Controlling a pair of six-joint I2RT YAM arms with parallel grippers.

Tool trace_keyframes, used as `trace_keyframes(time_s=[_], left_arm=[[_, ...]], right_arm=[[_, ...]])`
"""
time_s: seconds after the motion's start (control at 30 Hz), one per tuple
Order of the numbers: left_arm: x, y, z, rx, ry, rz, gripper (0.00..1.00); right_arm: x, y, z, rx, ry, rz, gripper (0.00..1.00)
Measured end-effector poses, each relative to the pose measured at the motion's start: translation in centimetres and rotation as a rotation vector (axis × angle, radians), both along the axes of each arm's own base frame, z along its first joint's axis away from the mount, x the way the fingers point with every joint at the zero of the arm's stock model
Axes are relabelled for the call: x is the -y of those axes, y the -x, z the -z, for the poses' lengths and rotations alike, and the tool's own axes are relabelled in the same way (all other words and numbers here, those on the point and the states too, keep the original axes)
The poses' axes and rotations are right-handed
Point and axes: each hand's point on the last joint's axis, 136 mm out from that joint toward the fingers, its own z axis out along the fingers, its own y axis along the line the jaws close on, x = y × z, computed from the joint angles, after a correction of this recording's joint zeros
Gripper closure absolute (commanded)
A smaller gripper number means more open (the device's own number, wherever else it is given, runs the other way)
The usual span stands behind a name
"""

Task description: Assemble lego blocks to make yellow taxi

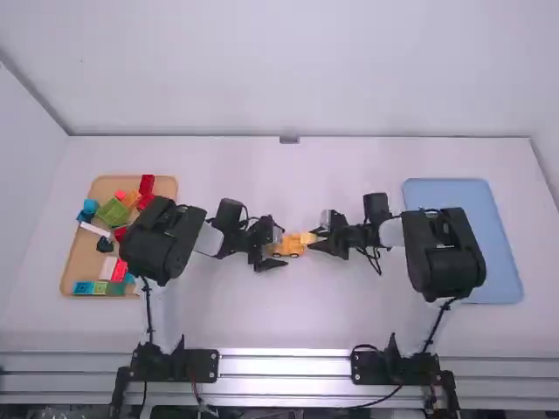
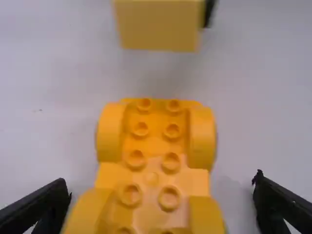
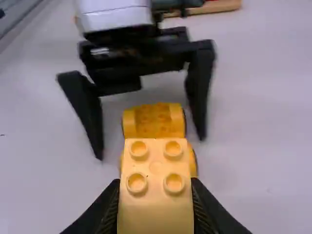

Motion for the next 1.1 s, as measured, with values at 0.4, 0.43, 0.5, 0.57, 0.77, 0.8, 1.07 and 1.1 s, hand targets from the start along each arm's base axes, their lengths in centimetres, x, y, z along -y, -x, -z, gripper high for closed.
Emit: trace_keyframes(time_s=[0.4, 0.43, 0.5, 0.57, 0.77, 0.8, 1.07, 1.1], left_arm=[[0.7, 0.1, 0.0, -0.015, 0.041, 0.060, 0.55], [0.8, 0.4, 0.1, -0.021, 0.044, 0.070, 0.55], [0.8, 0.7, 0.1, -0.031, 0.048, 0.079, 0.56], [0.8, 0.8, 0.0, -0.030, 0.051, 0.085, 0.56], [0.8, 0.9, 0.0, -0.034, 0.053, 0.086, 0.54], [0.8, 0.9, 0.0, -0.032, 0.053, 0.087, 0.54], [0.8, 1.0, 0.0, -0.037, 0.053, 0.088, 0.54], [0.8, 1.0, 0.0, -0.038, 0.053, 0.088, 0.53]], right_arm=[[-2.4, 0.5, 1.2, 0.078, 0.205, -0.026, 0.76], [-2.6, 0.5, 1.4, 0.084, 0.225, -0.021, 0.76], [-2.7, 0.5, 1.7, 0.086, 0.246, -0.018, 0.76], [-2.8, 0.5, 1.9, 0.083, 0.257, -0.014, 0.76], [-2.6, 0.4, 2.2, 0.077, 0.277, -0.005, 0.74], [-2.6, 0.4, 2.2, 0.076, 0.277, -0.005, 0.73], [-2.6, 0.5, 2.2, 0.070, 0.277, -0.006, 0.67], [-2.6, 0.6, 2.2, 0.069, 0.276, -0.007, 0.64]])
